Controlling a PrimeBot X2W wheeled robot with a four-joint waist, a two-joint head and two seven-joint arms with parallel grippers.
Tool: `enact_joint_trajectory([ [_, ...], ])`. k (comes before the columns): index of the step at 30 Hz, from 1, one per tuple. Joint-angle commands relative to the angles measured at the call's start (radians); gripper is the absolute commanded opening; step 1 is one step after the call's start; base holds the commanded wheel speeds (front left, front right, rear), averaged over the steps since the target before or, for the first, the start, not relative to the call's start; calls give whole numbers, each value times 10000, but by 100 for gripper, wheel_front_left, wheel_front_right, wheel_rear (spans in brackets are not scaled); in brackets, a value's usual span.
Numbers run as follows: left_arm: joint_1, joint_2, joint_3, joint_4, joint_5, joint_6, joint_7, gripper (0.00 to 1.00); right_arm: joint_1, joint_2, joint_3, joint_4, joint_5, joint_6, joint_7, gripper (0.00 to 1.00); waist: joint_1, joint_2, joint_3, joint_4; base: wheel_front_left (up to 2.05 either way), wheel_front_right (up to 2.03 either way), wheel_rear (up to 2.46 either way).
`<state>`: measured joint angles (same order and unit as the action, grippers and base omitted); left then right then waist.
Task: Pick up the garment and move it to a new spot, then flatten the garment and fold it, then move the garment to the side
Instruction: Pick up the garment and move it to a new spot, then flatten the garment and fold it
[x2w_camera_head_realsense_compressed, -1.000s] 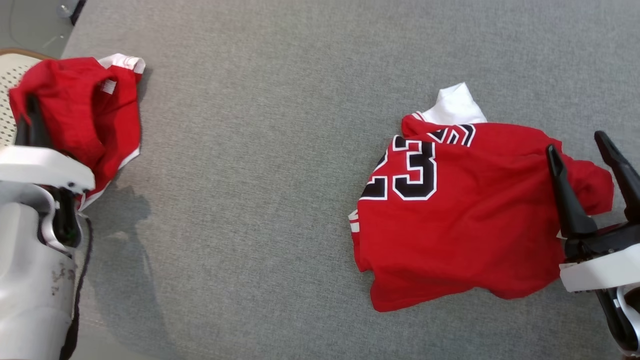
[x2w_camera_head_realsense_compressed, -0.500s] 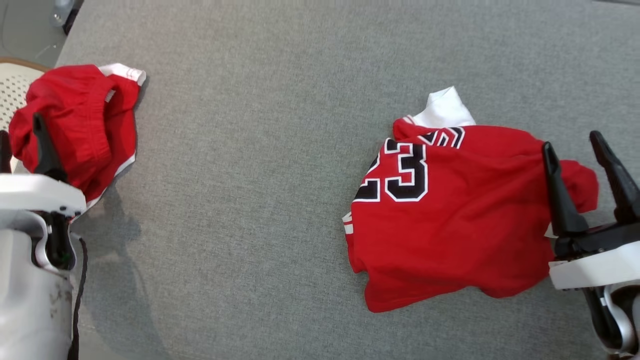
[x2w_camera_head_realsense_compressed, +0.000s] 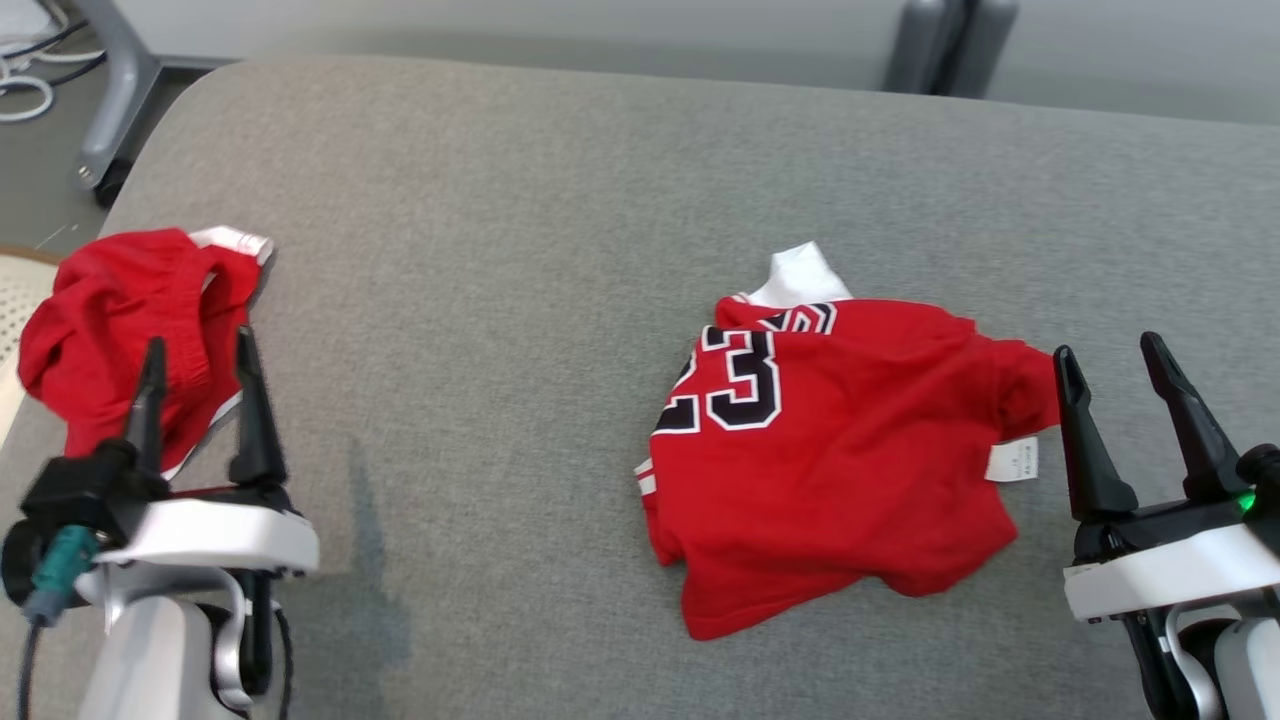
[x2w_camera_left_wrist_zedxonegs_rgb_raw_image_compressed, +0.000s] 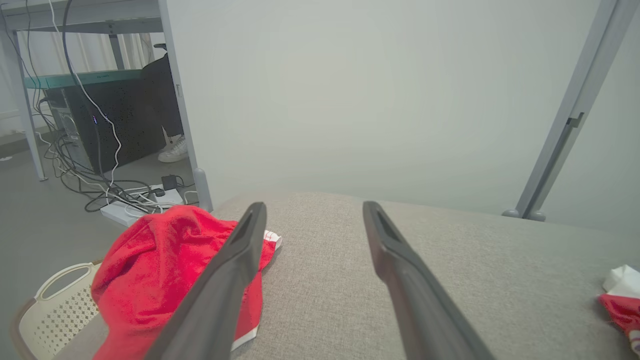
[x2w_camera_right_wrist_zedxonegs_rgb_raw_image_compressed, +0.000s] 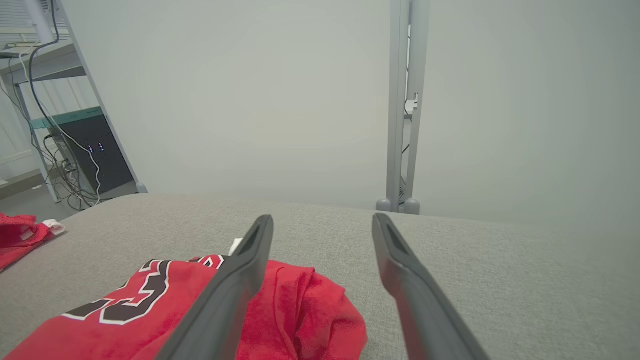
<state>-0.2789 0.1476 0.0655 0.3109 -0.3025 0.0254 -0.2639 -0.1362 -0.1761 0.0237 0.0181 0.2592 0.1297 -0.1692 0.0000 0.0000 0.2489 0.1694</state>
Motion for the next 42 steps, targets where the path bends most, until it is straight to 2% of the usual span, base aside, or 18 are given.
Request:
enact_joint_trajectory([
  [1,373,-16,-267,-597,266,60,64,100,90,14,31,91,26,20,-112,100,0,0,-341,-410,0,0,0],
  [8,1658,-227,-1037,-2274,735,308,757,100,359,233,100,507,52,20,-268,100,0,0,-872,-1186,0,0,0],
  [16,2705,-319,-1321,-3041,869,571,1179,100,706,317,132,866,110,20,-358,100,0,0,-1445,-1786,0,0,0],
  [28,4097,4,-1365,-3594,923,731,1697,100,1483,357,169,946,36,20,-101,100,0,0,-2459,-2056,0,0,0],
  [42,4074,146,-1513,-3506,842,726,1853,100,1742,433,26,509,-29,20,158,100,0,0,-2489,-2011,0,0,0],
])
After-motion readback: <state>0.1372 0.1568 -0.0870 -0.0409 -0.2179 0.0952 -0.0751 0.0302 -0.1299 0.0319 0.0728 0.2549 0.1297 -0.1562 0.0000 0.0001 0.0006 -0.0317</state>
